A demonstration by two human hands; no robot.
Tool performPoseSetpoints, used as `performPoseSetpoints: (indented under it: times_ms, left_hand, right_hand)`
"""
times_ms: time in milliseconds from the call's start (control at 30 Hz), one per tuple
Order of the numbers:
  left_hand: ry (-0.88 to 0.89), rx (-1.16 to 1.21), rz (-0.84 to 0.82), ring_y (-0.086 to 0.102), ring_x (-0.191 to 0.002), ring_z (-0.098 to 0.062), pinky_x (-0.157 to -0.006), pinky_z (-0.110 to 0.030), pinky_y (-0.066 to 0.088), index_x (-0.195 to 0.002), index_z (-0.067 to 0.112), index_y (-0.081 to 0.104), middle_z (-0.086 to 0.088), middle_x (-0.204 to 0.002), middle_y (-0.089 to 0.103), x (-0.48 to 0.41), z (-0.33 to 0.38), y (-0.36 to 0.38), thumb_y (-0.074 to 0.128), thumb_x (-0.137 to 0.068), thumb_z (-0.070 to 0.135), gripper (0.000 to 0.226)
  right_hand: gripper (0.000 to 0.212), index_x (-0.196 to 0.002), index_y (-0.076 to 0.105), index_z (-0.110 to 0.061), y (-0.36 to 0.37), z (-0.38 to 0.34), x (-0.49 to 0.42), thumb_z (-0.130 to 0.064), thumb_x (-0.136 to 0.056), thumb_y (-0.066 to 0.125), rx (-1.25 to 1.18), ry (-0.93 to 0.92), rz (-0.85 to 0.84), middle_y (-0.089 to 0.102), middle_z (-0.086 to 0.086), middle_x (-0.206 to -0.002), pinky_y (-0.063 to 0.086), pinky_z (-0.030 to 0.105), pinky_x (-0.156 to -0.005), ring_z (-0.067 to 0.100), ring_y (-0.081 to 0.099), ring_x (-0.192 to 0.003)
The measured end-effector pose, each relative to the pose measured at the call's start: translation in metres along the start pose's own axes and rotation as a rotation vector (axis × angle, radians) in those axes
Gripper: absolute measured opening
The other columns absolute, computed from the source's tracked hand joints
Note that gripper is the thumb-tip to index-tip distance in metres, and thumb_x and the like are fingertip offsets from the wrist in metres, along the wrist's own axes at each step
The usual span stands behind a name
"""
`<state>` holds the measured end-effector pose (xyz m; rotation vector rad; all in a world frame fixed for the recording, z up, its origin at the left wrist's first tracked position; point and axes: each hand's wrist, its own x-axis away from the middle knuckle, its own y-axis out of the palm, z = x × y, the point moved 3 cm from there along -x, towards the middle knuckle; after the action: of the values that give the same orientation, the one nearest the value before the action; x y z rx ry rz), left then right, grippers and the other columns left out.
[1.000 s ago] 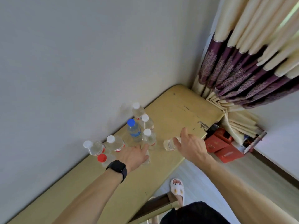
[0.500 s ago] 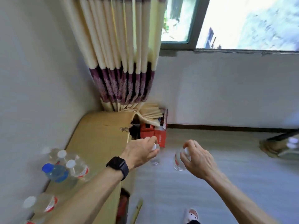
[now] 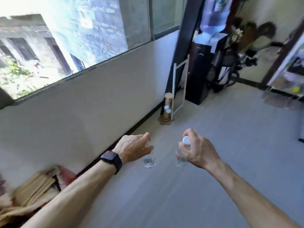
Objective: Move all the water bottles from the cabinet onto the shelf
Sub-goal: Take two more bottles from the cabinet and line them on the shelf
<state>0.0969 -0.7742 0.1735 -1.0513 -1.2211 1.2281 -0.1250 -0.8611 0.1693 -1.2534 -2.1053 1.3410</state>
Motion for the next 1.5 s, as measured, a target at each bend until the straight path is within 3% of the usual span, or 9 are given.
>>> performPoseSetpoints:
  times_ms: [200,433,667,767,867,1033,1500]
  left_hand:
    - [0.261,0.028,0.045,0.063,-0.086,-0.026,-0.064,-0.033,0.04,-0.111,0.024,0.043,0.005,-0.105,0.067,-0.162,0.112,-0.015,0.042,-0.095,0.059,0.038]
    - [0.42,0.087,0.014,0.065,-0.085,-0.027,-0.068,-0.036,0.051,-0.107,0.029,0.043,0.0,-0.101,0.07,-0.313,0.22,-0.018,0.041,-0.094,0.061,0.035]
    - [0.601,0.058,-0.045,0.06,-0.077,-0.022,-0.064,-0.034,0.051,-0.107,0.027,0.043,0.002,-0.098,0.066,-0.457,0.288,-0.03,0.041,-0.097,0.057,0.032]
    - [0.685,0.035,-0.002,0.056,-0.072,-0.022,-0.059,-0.031,0.042,-0.106,0.025,0.044,0.002,-0.096,0.066,-0.523,0.312,-0.049,0.041,-0.096,0.058,0.034]
    - [0.727,0.051,0.06,0.051,-0.07,-0.023,-0.06,-0.03,0.037,-0.108,0.023,0.044,0.003,-0.096,0.066,-0.585,0.341,-0.068,0.042,-0.096,0.055,0.034]
    - [0.801,0.017,0.029,0.051,-0.07,-0.024,-0.06,-0.031,0.041,-0.105,0.023,0.042,0.004,-0.096,0.065,-0.671,0.392,-0.063,0.042,-0.097,0.053,0.03]
    - [0.663,-0.047,0.06,0.062,-0.076,-0.024,-0.067,-0.039,0.054,-0.101,0.029,0.04,0.002,-0.093,0.068,-0.924,0.528,-0.085,0.04,-0.095,0.058,0.03]
  right_hand:
    - [0.024,-0.09,0.042,-0.026,-0.094,0.139,-0.013,-0.038,-0.084,0.062,0.009,0.275,0.2,0.055,-0.007,-0.09,0.047,0.037,-0.069,0.029,0.055,-0.078]
    - [0.024,-0.086,0.046,-0.023,-0.17,0.268,-0.027,-0.032,-0.078,0.067,0.071,0.578,0.357,0.056,-0.007,-0.084,0.034,0.03,-0.066,0.02,0.049,-0.074]
    - [0.022,-0.084,0.049,-0.021,-0.218,0.354,-0.094,-0.027,-0.077,0.07,0.049,0.765,0.435,0.057,-0.007,-0.079,0.032,0.031,-0.064,0.022,0.05,-0.075]
    - [0.022,-0.083,0.049,-0.021,-0.238,0.384,-0.128,-0.027,-0.077,0.07,0.021,0.823,0.481,0.06,-0.008,-0.076,0.035,0.032,-0.063,0.022,0.054,-0.075]
    - [0.022,-0.082,0.051,-0.021,-0.258,0.414,-0.162,-0.028,-0.079,0.072,-0.022,0.855,0.547,0.061,-0.009,-0.076,0.037,0.032,-0.064,0.018,0.055,-0.075]
    - [0.021,-0.083,0.053,-0.022,-0.285,0.478,-0.21,-0.028,-0.079,0.072,-0.058,0.895,0.562,0.061,-0.01,-0.077,0.038,0.031,-0.065,0.014,0.056,-0.075]
    - [0.021,-0.082,0.052,-0.026,-0.412,0.731,-0.369,-0.033,-0.074,0.071,-0.064,0.783,0.484,0.064,-0.011,-0.078,0.049,0.036,-0.068,0.014,0.058,-0.077]
